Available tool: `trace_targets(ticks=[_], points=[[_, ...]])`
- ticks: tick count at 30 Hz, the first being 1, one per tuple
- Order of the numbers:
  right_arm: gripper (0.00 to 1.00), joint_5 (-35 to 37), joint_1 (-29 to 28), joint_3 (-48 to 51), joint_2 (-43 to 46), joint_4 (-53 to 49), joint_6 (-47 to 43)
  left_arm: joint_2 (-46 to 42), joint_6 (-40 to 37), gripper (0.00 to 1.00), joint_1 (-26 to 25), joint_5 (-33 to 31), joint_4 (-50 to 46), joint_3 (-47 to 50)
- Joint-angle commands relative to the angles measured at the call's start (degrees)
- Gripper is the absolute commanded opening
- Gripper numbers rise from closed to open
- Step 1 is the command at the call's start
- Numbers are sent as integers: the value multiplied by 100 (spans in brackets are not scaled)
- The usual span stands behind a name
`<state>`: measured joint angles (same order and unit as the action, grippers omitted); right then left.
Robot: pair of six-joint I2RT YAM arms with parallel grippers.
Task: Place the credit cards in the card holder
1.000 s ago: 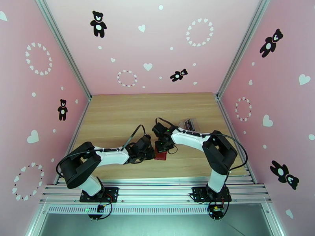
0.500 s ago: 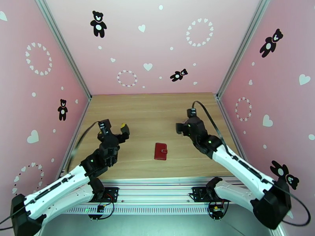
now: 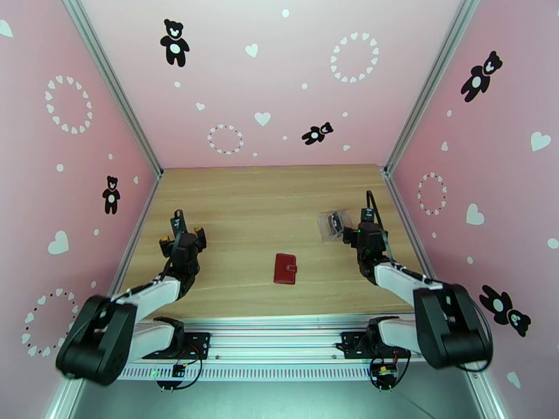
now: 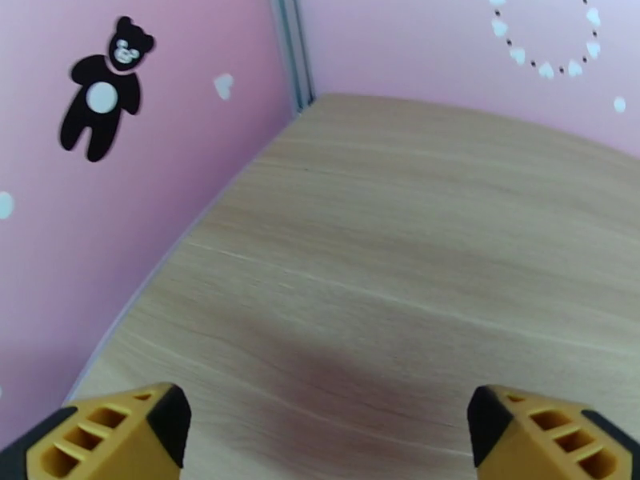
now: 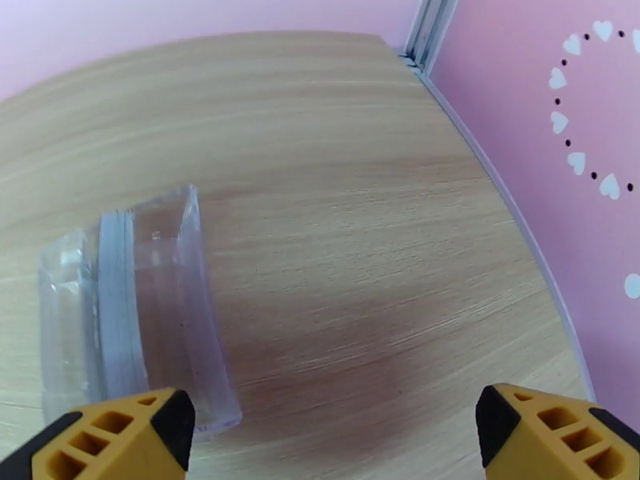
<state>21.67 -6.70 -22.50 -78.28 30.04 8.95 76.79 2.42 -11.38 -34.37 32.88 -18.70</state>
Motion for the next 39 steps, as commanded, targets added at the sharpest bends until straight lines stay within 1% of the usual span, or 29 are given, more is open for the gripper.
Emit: trace_targets(ticks=[1,2,3,4,5,6,7,8,9,10,11,12,13,14,15,17,18,19,20,21,22,23,24,25,26,39], points=[[98,-294,206,294,-540,2065,-218,465,-705,95,112,827,1136,-316],[97,-629,204,227,-561,1845,-335,785,-869,95,136,986,1729,-275],[96,-791,189,207,-613,1769,-391,862,-871,95,140,925,1779,-327],[97,-677,184,339,-1112,2775,-456,693,-749,95,185,1067,1321,-331],[97,-711,197,269,-1164,2617,-458,706,-785,97,210,1142,1736,-172],[98,-796,235,-8,-845,1543,-332,723,-785,97,213,1131,1945,-100],[98,-885,269,12,-973,1858,-364,676,-789,96,209,1218,1956,-35],[99,-903,270,116,-1122,2269,-408,711,-816,92,207,1234,2124,22],[99,-891,274,-41,-939,1642,-347,705,-802,91,214,1262,2092,8],[99,-939,293,-29,-921,1688,-334,716,-783,91,241,1302,1959,-68],[99,-935,298,54,-1058,2053,-389,739,-714,92,321,1432,1735,-206],[99,-937,294,-10,-929,1702,-350,743,-593,91,474,1665,1273,-388],[99,-937,294,1,-904,1718,-351,811,-444,89,652,1867,924,-587],[99,-925,282,65,-988,1955,-393,893,-332,89,782,2003,873,-667],[99,-923,267,8,-889,1685,-375,876,-297,89,841,2129,765,-696],[99,-879,234,27,-941,1812,-420,861,-327,86,848,2284,1033,-520],[99,-876,226,-7,-897,1688,-413,911,-348,86,882,2527,1443,-285],[99,-871,225,24,-948,1827,-433,1208,-507,87,852,2456,2596,36],[99,-869,220,5,-911,1720,-422,1155,-567,98,733,2335,2753,184],[99,-873,219,8,-928,1765,-429,990,-542,99,729,2359,2488,197],[99,-872,220,11,-931,1769,-425,1092,-549,98,724,2286,2672,176],[99,-873,220,5,-922,1740,-420,1153,-474,98,738,2106,2565,66],[99,-874,218,9,-935,1775,-424,1087,-296,99,776,1799,2064,-127],[99,-873,215,3,-918,1740,-420,1089,-68,98,937,1839,1952,-191],[99,-867,218,0,-937,1754,-420,1086,4,99,1004,1845,1925,-195],[99,-883,213,-23,-941,1718,-429,1074,5,98,1006,1840,1915,-189]])
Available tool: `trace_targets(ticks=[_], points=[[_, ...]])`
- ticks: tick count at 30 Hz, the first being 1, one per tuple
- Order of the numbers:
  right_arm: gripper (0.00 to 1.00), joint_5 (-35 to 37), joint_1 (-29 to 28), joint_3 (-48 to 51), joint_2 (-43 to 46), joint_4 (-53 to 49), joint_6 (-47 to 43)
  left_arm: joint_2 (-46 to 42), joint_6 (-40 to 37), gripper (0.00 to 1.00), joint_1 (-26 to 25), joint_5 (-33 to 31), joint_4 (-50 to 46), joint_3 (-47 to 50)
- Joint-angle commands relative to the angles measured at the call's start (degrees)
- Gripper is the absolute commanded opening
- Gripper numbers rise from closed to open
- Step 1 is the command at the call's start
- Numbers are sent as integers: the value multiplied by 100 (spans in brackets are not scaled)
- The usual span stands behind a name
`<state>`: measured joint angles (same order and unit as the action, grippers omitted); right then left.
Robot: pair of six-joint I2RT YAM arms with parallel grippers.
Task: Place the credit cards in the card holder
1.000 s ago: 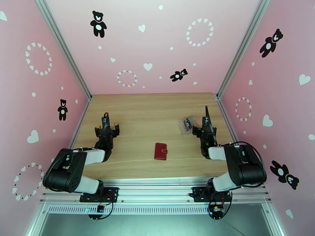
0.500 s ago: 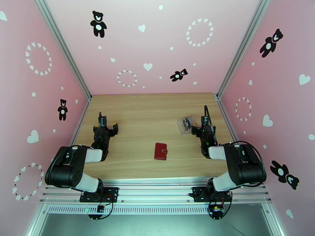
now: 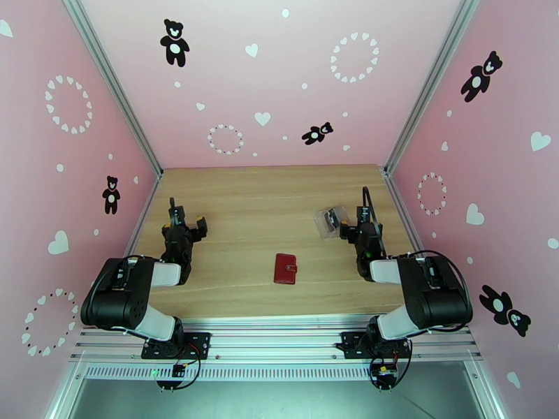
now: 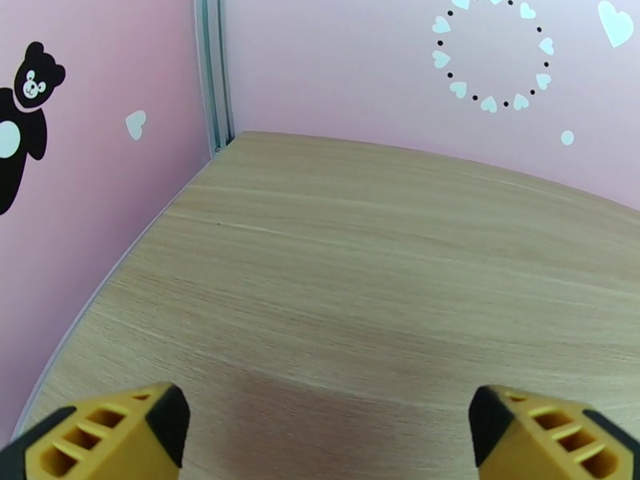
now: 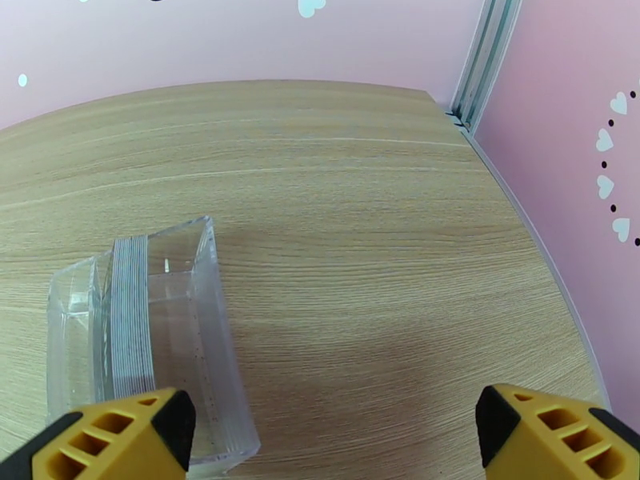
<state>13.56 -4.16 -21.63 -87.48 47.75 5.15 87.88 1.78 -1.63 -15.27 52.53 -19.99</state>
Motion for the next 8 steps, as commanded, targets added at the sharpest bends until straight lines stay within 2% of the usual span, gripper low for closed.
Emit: trace_targets(ticks=[1,3,8], points=[[99,-176,-39,-174,-48,-129,-82,-31,68,99,33,-73,-46,-58],[99,-789,52,-387,-135,-462,-219,-35,68,99,27,-73,-50,-63],[99,-902,94,-230,-24,-284,-216,-40,68,99,31,-73,-49,-58]])
